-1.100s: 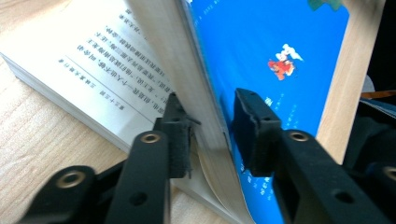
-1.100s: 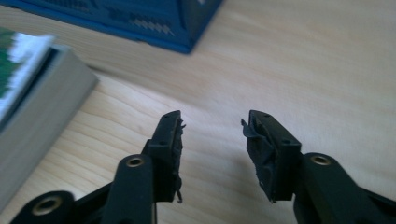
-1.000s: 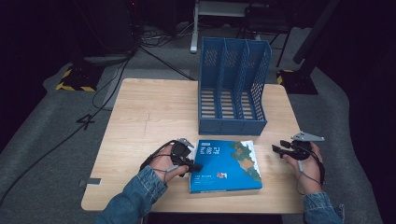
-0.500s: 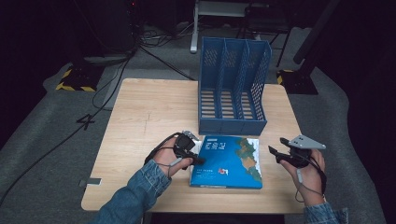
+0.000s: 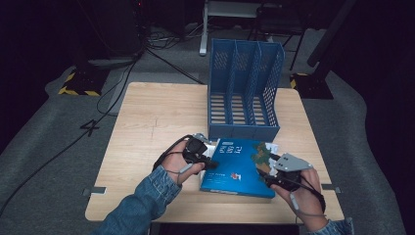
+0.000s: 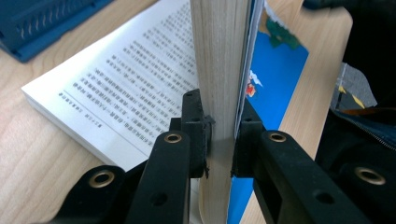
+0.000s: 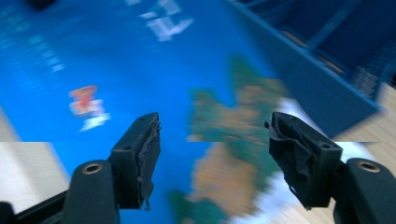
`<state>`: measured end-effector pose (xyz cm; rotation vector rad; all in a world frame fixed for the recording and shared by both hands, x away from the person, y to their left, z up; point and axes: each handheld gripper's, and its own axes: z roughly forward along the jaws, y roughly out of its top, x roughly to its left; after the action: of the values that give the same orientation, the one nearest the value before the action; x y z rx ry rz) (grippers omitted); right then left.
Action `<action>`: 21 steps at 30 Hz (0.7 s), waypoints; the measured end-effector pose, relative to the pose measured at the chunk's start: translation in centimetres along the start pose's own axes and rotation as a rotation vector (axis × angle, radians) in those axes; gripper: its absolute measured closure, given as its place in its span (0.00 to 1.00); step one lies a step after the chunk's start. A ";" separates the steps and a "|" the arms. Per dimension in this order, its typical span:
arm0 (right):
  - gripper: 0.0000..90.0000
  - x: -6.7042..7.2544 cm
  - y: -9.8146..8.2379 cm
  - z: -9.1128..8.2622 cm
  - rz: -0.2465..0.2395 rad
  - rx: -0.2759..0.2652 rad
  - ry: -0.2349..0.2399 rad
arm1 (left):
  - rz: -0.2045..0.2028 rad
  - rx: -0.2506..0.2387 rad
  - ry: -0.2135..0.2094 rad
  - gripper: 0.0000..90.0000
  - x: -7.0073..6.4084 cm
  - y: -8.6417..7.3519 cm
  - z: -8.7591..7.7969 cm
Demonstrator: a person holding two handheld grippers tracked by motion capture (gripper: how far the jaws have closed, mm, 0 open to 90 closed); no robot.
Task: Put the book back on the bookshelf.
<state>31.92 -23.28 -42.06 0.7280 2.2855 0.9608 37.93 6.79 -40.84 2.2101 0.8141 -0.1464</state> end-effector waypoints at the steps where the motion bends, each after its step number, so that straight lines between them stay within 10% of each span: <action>1: 0.38 1.0 0.4 0.3 -0.020 -0.003 0.026 | 0.002 -0.004 -0.001 0.88 -0.1 0.0 -0.1; 9: 0.36 5.3 1.5 1.3 -0.132 -0.077 0.119 | -0.005 0.002 -0.001 0.88 -0.4 -0.1 -0.3; 21: 0.28 9.6 0.6 4.2 -0.278 0.006 0.130 | -0.009 0.018 -0.006 0.88 -0.4 -0.1 -0.1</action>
<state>28.16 -14.66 -46.74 0.3449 2.4221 0.8921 37.54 6.76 -40.69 2.2225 0.8230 -0.1654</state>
